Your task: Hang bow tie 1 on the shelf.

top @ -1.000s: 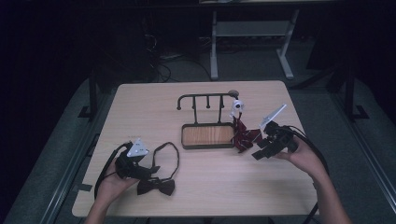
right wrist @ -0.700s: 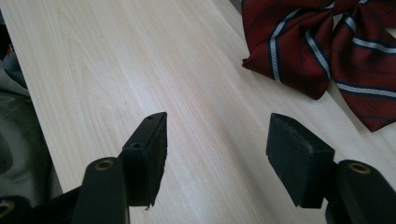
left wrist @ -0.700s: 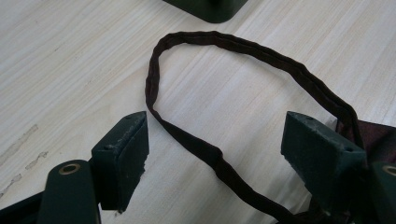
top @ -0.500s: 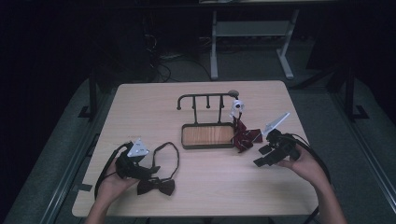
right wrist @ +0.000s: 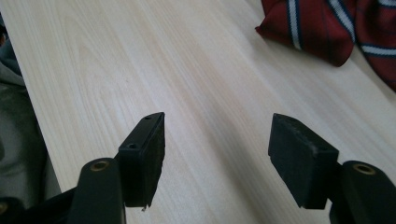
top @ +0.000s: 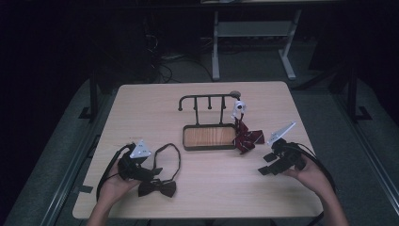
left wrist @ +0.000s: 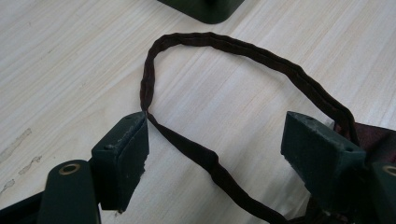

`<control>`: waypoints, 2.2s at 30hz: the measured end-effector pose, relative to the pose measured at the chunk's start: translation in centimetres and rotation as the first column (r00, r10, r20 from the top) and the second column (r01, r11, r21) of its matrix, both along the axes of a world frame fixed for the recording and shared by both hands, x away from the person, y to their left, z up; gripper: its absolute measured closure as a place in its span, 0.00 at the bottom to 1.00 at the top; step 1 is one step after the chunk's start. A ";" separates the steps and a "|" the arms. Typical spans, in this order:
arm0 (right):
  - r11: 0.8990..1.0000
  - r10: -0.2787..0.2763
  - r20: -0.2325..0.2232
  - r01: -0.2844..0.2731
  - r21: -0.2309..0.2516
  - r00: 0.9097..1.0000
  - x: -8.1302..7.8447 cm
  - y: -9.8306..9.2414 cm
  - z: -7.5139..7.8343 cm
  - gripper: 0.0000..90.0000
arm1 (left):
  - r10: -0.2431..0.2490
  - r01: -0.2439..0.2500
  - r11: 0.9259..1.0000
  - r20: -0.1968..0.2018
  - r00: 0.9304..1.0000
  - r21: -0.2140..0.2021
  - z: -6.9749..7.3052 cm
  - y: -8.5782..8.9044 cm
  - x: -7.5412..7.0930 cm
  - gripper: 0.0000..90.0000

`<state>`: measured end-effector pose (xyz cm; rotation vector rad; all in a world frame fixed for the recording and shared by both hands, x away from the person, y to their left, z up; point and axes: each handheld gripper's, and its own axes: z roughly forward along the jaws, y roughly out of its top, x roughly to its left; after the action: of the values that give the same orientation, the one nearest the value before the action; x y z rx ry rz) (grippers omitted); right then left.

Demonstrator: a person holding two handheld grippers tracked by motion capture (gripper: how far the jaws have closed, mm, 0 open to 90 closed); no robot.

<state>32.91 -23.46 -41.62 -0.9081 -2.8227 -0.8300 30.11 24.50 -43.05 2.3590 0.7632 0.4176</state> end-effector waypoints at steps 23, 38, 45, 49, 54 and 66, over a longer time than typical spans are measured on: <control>1.000 -0.004 0.028 0.003 0.023 1.000 -1.7 -0.5 -1.3 0.40 | 0.043 -0.042 0.999 -0.015 0.999 0.013 0.9 0.4 0.6 0.38; 0.998 -0.012 0.045 0.009 0.055 0.999 -1.8 -1.2 -0.8 0.40 | 0.080 -0.066 0.994 -0.155 0.985 0.093 1.2 -0.3 4.6 0.58; 0.998 -0.009 0.047 0.007 0.060 0.999 -1.9 -1.1 -0.6 0.40 | 0.069 -0.046 0.990 -0.174 0.982 0.132 1.5 -1.0 6.4 0.67; 0.998 -0.005 0.052 0.001 0.064 0.999 -1.9 -1.0 -0.5 0.40 | 0.088 -0.056 0.987 -0.215 0.973 0.151 1.1 -1.0 7.6 0.73; 0.998 -0.005 0.056 0.001 0.067 0.998 -1.9 -1.1 -0.4 0.39 | 0.105 -0.061 0.980 -0.232 0.967 0.189 0.2 -1.3 8.4 0.74; 0.998 -0.011 0.069 0.006 0.062 0.998 -2.0 -0.9 -0.4 0.39 | 0.108 -0.051 0.977 -0.271 0.956 0.209 -0.5 -1.6 8.8 0.87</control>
<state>30.95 -24.39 -41.98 -0.9006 -2.8351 -0.9631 38.95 22.93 -43.56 2.6189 0.9907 0.1998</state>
